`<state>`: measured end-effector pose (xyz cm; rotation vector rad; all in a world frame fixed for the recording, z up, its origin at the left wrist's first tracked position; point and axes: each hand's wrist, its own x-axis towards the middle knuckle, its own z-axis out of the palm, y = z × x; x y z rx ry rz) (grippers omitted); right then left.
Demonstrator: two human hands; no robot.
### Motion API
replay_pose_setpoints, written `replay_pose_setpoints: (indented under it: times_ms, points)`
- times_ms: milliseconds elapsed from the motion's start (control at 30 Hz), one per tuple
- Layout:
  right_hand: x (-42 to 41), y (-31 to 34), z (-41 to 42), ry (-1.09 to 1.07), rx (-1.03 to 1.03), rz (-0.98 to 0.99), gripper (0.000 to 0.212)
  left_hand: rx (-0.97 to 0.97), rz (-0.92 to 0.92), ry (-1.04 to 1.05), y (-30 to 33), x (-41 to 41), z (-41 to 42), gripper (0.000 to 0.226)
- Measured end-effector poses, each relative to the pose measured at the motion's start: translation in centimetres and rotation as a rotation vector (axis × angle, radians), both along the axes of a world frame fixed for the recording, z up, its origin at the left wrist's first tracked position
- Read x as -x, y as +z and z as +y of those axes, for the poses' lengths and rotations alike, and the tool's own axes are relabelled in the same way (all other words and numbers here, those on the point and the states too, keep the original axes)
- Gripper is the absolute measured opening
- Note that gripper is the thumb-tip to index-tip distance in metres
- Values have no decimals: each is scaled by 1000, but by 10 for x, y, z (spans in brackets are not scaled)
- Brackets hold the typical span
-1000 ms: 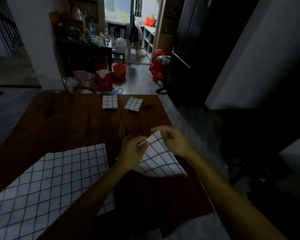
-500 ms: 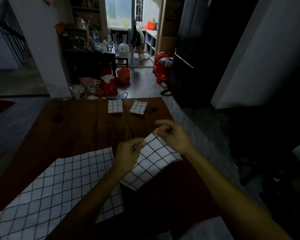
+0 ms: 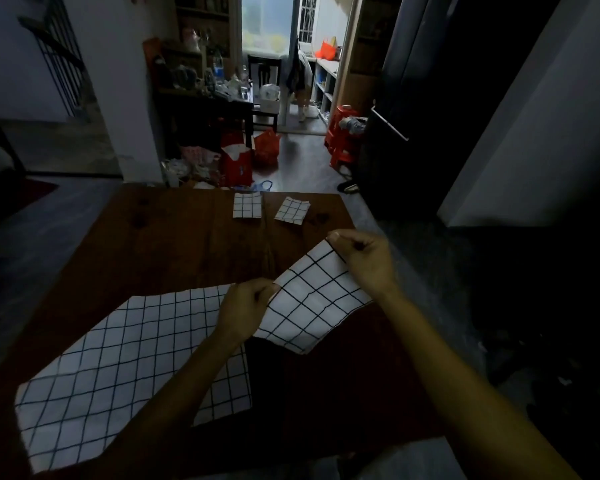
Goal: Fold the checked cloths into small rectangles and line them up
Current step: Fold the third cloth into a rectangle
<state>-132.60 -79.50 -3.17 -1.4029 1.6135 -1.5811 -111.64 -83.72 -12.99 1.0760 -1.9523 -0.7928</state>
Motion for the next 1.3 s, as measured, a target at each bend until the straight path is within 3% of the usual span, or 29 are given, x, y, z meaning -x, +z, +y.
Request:
replay_pose_setpoints:
  times_ms: [100,233,300,533,667,900,1033,1100,1200,1300]
  points:
    - [0,-4,0,-42,13,72,14,-6,-78,1,-1,1,2,16]
    - [-3,-9,2,78,-17,259,10,-24,58,-70,32,22,10,27]
    - [-6,-13,4,122,2,352,11,17,82,-130,45,33,11,21]
    - [-11,-15,11,184,-38,282,11,52,120,-116,45,47,19,21]
    - [-6,-10,8,52,58,228,10,88,34,-55,34,45,16,31]
    - [7,2,9,-70,93,159,10,115,-8,-7,24,35,11,24]
    - [12,5,11,-132,229,432,10,43,41,14,29,45,11,26]
    - [9,7,17,-112,276,473,10,-42,86,56,33,53,8,20]
    - [3,14,32,55,109,332,14,-149,156,153,39,61,-1,17]
    - [1,13,41,203,-168,110,45,-142,229,57,49,61,-5,22]
